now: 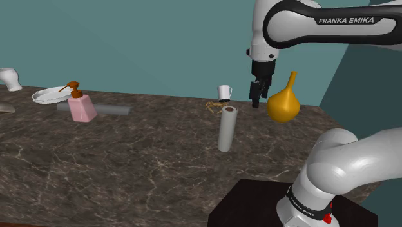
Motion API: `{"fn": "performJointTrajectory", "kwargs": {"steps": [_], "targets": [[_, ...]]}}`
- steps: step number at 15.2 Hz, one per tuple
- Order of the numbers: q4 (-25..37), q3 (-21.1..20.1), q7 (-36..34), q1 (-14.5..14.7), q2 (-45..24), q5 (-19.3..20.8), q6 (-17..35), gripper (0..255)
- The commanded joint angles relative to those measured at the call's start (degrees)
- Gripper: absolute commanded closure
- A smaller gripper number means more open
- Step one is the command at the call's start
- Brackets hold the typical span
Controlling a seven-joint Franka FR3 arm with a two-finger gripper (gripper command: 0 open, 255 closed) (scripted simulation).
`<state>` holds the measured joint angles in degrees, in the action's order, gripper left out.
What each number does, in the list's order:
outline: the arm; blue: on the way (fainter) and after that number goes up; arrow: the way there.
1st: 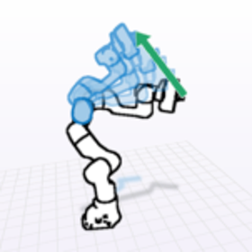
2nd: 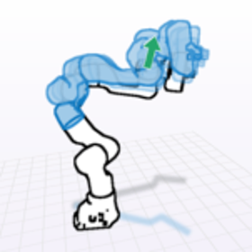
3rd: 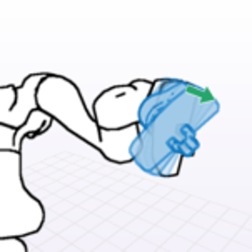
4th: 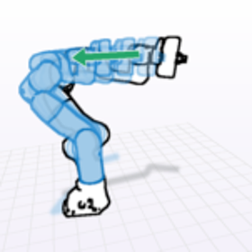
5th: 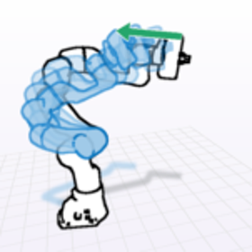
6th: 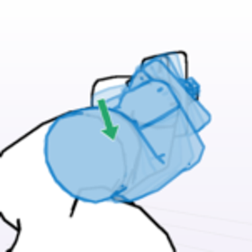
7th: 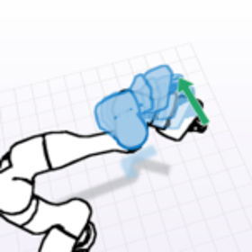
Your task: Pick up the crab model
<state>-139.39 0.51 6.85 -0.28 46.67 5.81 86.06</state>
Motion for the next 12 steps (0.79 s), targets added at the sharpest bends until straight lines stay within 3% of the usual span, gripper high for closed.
{"fn": "performJointTrajectory", "kwargs": {"steps": [1,12], "targets": [[0.0,0.0,0.0,0.0,0.0,0.0,0.0,0],[1.6,10.2,19.4,0.8,-16.4,9.9,18.6,0]]}}
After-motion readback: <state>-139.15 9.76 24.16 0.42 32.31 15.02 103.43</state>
